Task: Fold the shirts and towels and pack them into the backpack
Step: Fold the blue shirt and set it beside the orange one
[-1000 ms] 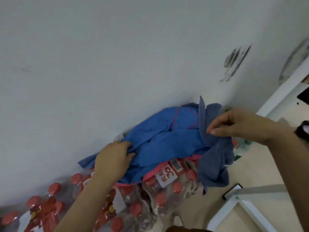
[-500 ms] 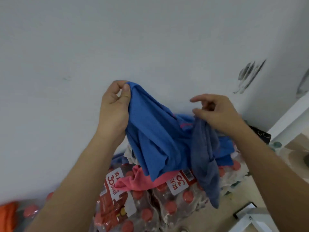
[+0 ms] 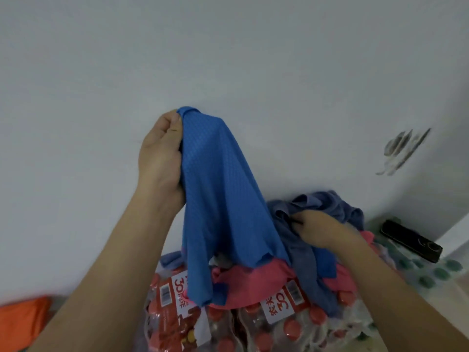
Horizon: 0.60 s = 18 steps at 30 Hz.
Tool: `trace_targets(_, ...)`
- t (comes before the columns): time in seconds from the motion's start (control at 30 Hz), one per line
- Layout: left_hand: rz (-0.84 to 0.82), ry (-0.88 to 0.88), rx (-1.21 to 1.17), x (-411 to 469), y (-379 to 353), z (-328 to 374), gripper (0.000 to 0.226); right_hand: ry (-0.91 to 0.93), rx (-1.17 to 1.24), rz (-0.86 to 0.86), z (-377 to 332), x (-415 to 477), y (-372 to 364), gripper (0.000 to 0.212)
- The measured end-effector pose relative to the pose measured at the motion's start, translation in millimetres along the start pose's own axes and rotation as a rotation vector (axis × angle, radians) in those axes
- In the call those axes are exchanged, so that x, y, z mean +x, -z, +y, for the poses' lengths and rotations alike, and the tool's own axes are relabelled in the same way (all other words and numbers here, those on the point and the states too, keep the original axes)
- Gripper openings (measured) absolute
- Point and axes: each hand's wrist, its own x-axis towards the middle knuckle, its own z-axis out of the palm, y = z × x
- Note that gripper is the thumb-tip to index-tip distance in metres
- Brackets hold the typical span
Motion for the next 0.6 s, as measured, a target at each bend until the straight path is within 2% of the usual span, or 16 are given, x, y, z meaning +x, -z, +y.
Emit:
trace_targets(0.03, 0.022, -0.018, -0.027, 2, 1, 3, 0.018, -0.016, -0.001, 0.005, -4, -3, 9, 0.024)
trace_targets(0.1, 0.049, -0.05, -0.095, 7, 2, 14, 0.016, 0.047, 0.075, 0.153, -19, -19, 25, 0.03)
trace_targets(0.13, 0.048, -0.055, -0.116, 10, 3, 20, 0.015, 0.122, 0.185, 0.23, -35, -32, 33, 0.048)
trace_targets(0.2, 0.036, -0.045, -0.14, 14, 3, 31, 0.015, 0.314, 0.471, 0.197, -77, -58, 47, 0.096)
trace_targets(0.27, 0.03, -0.031, -0.177, 14, 5, 43, 0.016, 0.459, 0.472, 0.054, -111, -63, 47, 0.113)
trace_targets(0.3, 0.027, -0.031, -0.199, 14, 7, 49, 0.017, 0.496, 0.41, 0.071, -121, -57, 37, 0.113)
trace_targets(0.33, 0.026, -0.038, -0.222, 13, 11, 57, 0.017, 0.508, 0.391, 0.132, -129, -49, 27, 0.105)
trace_targets(0.37, 0.026, -0.051, -0.245, 11, 16, 65, 0.017, 0.489, 0.467, 0.22, -138, -42, 19, 0.084)
trace_targets(0.43, 0.016, -0.093, -0.257, 5, 28, 80, 0.017, 0.379, 0.79, 0.36, -151, -37, 9, 0.021)
trace_targets(0.47, 0.0, -0.119, -0.241, 1, 35, 87, 0.015, 0.316, 1.014, 0.329, -161, -41, 11, 0.015)
trace_targets(0.53, -0.047, -0.148, -0.168, -9, 54, 96, 0.014, 0.244, 1.467, 0.207, -181, -51, 20, 0.021)
trace_targets(0.6, -0.091, -0.126, -0.11, -20, 78, 101, 0.024, 0.255, 1.712, 0.153, -200, -65, 33, 0.021)
